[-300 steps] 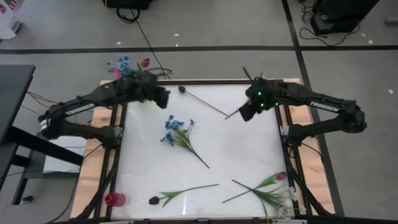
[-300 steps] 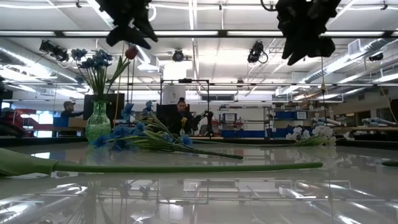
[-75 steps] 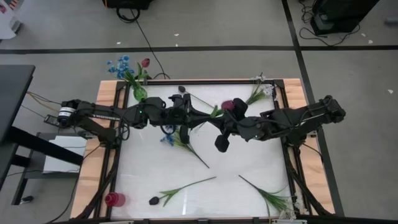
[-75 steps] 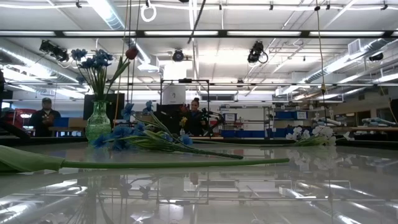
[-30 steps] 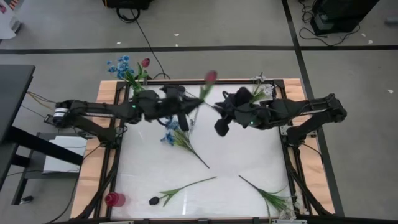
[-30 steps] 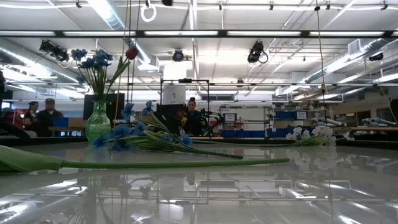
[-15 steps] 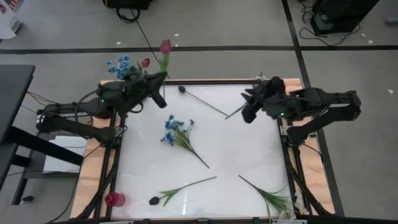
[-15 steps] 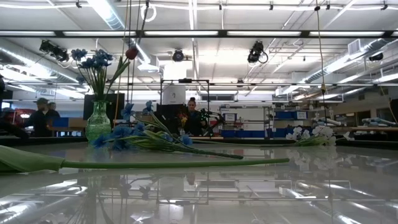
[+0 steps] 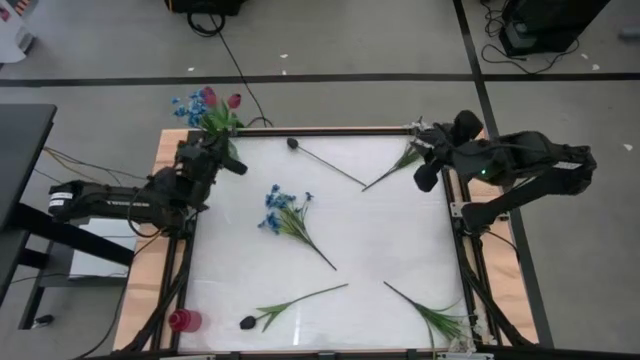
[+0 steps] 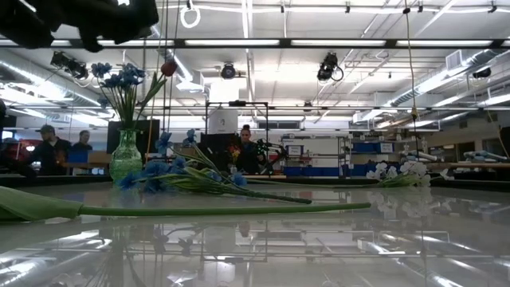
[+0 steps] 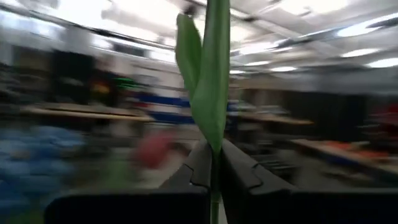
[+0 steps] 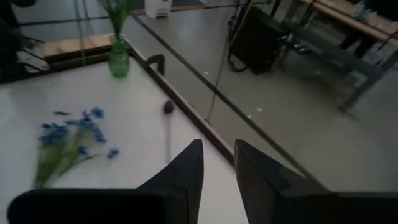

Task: Sort flowers into vase by color
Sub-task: Put the red tulip into the green vase

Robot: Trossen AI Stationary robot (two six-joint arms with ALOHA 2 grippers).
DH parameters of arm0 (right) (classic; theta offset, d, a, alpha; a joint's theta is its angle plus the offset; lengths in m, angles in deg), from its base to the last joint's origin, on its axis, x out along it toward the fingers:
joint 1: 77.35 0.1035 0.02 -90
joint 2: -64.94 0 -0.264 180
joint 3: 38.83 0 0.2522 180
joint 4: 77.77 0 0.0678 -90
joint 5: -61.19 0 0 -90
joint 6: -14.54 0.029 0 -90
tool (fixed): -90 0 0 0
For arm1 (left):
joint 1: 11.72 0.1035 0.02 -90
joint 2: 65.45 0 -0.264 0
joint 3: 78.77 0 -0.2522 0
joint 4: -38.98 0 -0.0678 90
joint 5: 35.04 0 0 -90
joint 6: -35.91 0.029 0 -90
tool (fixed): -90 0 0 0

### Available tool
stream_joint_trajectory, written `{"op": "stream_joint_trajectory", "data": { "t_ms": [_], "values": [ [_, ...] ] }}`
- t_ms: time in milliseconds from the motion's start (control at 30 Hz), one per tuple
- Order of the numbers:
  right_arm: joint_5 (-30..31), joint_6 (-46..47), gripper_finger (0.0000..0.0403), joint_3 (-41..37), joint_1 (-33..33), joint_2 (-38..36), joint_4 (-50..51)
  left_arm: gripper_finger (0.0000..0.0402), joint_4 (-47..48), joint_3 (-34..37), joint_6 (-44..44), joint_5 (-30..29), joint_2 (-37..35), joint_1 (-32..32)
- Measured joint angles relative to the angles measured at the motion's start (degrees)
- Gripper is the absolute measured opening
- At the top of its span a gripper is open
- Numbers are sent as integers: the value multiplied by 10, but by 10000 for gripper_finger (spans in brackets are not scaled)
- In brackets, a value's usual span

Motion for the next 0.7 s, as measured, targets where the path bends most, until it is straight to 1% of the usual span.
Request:
{"op": "stream_joint_trajectory", "data": {
  "t_ms": [67,100,233,300,467,567,700],
  "values": [
    [0,-28,98,0,-16,-8,0,22,-31,10,55,-5,0,11],
    [0,-42,97,0,-24,-11,0,21,-42,14,74,8,0,19],
    [-10,-104,96,0,-63,-27,-4,15,-49,20,124,104,2,65],
    [-25,-142,96,0,-86,-34,-18,14,-49,20,118,137,10,95],
    [-95,-228,95,0,-155,-49,-75,14,-46,20,98,148,32,157],
    [-145,-246,95,0,-191,-55,-95,14,-51,20,96,164,35,177],
    [-183,-255,95,0,-226,-56,-90,14,-52,20,125,174,34,186]
  ]
}}
